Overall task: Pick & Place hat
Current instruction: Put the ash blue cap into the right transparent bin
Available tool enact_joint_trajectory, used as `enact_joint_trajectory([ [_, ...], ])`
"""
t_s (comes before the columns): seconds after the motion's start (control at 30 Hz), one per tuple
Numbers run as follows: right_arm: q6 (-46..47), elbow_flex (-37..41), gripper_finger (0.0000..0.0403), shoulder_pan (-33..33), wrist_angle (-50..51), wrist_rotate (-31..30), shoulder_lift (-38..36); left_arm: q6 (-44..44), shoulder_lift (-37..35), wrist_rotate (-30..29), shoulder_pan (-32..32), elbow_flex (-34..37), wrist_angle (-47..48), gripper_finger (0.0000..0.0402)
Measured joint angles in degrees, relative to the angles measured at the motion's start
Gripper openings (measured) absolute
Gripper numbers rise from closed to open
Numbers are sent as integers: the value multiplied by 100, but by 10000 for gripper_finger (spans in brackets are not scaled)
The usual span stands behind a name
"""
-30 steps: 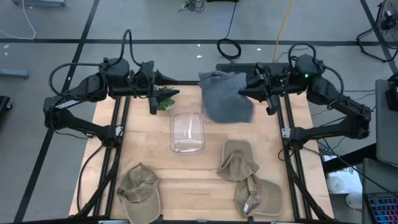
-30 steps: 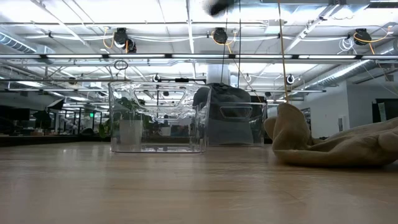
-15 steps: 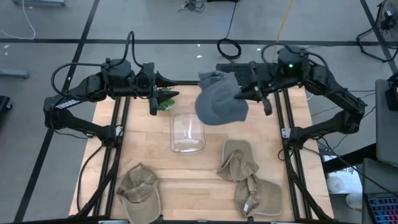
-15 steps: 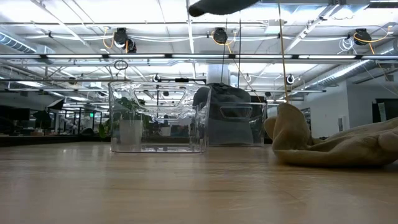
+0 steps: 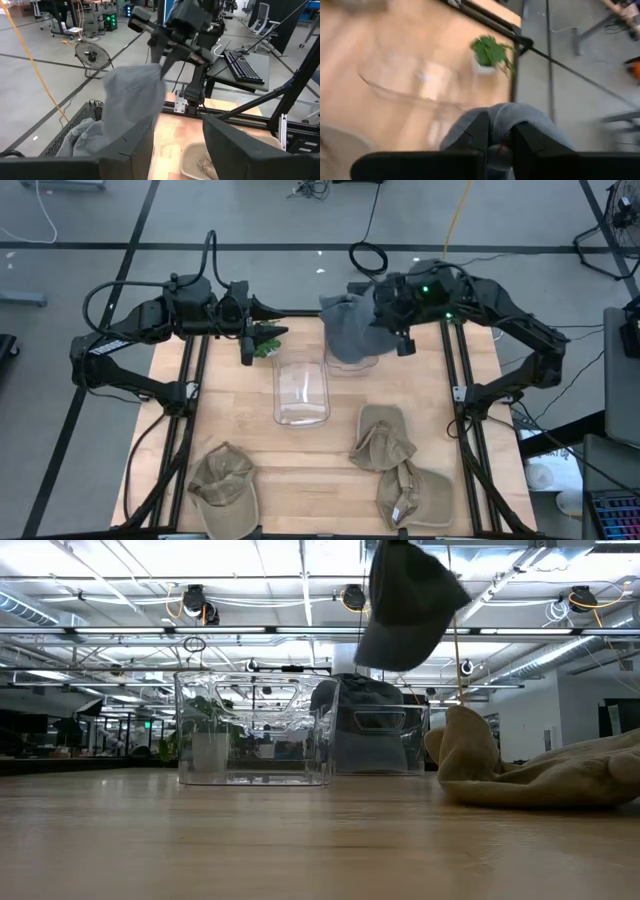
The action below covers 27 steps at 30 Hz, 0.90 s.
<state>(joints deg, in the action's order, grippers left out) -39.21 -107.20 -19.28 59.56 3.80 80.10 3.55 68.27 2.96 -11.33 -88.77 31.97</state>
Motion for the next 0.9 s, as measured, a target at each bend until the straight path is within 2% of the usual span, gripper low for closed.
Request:
enact_joint_trajectory([
  [0.17,-1028,-7,32,76,-12,-802,196,-26,0,-2,0,0,0,165],
  [0.37,-1669,-7,32,102,55,-1186,495,21,0,0,0,0,-1,159],
  [0.67,-1806,0,32,102,226,-1753,985,27,0,2,0,0,-2,176],
  [0.9,-1689,2,32,100,344,-1647,1290,44,0,4,0,0,0,181],
])
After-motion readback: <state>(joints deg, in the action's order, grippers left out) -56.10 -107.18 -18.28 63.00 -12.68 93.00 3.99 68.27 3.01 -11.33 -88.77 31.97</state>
